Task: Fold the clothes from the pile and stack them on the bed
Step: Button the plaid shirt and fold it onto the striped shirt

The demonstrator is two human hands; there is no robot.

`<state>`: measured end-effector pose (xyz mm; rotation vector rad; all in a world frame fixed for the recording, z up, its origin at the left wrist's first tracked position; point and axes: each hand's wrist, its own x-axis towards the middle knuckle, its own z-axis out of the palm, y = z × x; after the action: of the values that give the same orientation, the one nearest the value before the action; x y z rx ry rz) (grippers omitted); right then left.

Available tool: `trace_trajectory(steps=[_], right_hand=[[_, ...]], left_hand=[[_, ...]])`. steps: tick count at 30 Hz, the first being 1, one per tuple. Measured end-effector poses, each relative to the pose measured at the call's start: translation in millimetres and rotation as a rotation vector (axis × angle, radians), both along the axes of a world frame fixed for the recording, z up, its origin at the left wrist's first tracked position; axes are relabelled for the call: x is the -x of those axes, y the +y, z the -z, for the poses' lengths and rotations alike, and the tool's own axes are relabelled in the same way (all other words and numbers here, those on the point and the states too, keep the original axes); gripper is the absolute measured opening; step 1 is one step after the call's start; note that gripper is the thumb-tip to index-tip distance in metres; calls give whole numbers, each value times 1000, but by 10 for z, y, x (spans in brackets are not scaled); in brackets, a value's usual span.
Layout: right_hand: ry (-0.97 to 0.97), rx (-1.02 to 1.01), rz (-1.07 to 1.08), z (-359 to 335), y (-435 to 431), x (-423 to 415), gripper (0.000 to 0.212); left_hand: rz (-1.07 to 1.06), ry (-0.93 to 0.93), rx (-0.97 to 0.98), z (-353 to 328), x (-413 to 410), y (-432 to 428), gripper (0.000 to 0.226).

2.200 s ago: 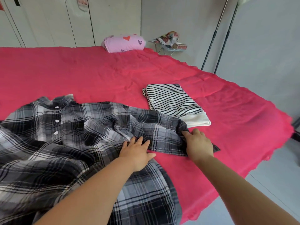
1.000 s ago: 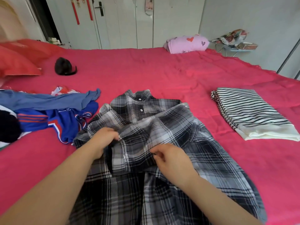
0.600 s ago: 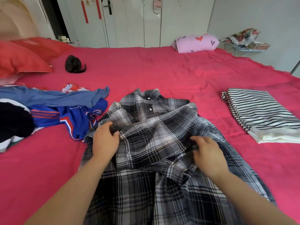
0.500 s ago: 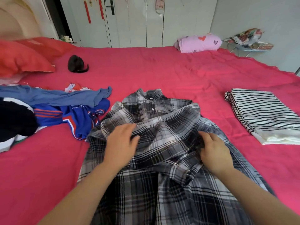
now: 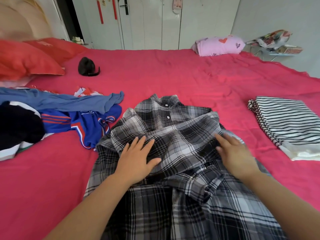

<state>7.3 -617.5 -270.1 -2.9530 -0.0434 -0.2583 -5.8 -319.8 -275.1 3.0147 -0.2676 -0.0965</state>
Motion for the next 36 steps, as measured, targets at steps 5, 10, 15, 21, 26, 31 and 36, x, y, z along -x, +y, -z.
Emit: trace_trajectory(steps=[5,10,15,21,26,31,36], right_hand=[[435,132,7,111,15,-79,50],[51,108,-12,-164,163,-417,33],[-6,-2,-113,-135,298,-1115,45],[355,173,32,375,227,-1563,55],[286,329,61,220,299,-1771,46],[-16,127,-1,8,461,-2256,35],[120,97,50,177,579,-2735,38]], left_hand=[[-27,241,-114,36,-83,82,70],[-9,-189,-46,-316,-507,51,58],[1,-219,96,-343,-1149,140,53],[-201,180,-88,314,-1510,453,65],[-165,-33,-119,318,-1744,513,69],[-150,-433,90,149,-2187,649,43],[-340,-67,145,261,-2697,784,30]])
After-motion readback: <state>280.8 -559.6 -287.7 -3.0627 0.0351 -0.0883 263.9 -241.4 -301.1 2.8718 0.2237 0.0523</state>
